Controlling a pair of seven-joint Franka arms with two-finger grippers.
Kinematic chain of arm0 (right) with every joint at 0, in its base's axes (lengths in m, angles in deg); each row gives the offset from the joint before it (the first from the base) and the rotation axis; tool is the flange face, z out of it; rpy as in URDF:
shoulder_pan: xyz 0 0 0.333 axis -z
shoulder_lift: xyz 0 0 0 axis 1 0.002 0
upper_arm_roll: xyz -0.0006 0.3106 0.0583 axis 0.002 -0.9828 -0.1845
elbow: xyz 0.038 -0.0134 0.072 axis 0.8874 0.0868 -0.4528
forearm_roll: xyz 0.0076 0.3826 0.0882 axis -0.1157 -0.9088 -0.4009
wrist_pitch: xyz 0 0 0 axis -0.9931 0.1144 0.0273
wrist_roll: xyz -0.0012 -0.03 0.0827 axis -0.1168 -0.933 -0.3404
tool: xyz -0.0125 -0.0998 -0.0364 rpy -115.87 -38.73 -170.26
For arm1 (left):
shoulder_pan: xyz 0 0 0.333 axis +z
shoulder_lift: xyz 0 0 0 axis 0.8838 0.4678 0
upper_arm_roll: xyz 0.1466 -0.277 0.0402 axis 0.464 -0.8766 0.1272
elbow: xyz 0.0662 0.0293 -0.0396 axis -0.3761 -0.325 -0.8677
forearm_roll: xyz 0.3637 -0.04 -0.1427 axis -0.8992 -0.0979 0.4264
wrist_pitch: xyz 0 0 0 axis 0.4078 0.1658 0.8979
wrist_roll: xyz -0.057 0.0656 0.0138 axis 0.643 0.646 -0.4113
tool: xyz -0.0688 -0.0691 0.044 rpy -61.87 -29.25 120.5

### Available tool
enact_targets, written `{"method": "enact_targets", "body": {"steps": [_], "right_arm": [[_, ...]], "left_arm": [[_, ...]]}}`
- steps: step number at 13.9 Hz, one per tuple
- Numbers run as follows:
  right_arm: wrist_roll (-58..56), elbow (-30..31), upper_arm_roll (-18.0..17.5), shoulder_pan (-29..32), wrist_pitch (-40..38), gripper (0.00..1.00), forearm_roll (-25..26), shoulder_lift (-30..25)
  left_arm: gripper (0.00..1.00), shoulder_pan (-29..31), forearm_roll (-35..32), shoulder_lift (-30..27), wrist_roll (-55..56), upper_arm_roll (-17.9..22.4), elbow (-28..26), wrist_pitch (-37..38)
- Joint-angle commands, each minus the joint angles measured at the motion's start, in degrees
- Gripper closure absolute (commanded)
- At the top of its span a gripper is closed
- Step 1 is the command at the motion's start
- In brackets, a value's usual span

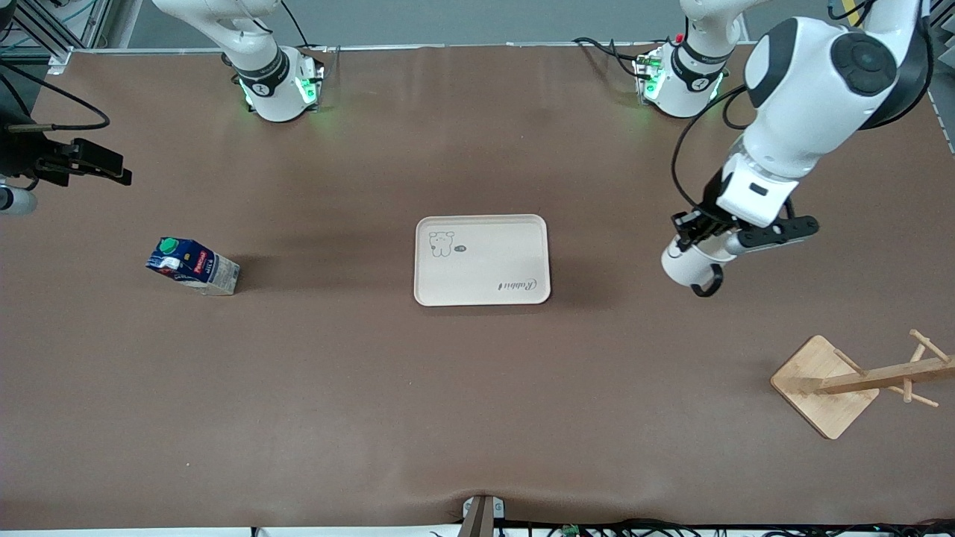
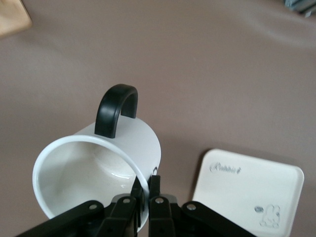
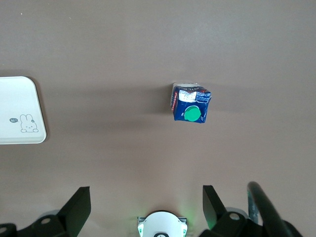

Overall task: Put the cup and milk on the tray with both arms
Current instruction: 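Lift the white mug off the stand with the left gripper, then carry the mug over the tray and lower it with the left gripper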

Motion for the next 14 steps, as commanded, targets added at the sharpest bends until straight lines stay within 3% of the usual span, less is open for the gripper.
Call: {"method": "enact_targets", "body": {"steps": [1,5,11,14], "right_arm": [[-0.27,-0.98,0.00,0.19,-0.79,0.00,-0.81,0.39],[-0.27,-0.98,0.00,0.10,-0.79,0.00,-0.81,0.39],[-0.18,-0.98,0.00,0.10,-0.61,0.00,-0.81,0.57],[-0.18,-1.16,0.00,0.19,-0.70,0.00,-0.81,0.92]], "left_arm": [[1.00,0.27,0.50,2.66,4.74,-3.85,2.56,3.68],[1.00,-1.39,0.41,5.91,14.24,-8.87,3.00,3.86],[1.00,-10.53,0.14,18.29,27.43,-8.87,5.80,4.04],[1.00,-15.88,-5.28,23.74,35.23,-8.61,7.48,3.95]]}}
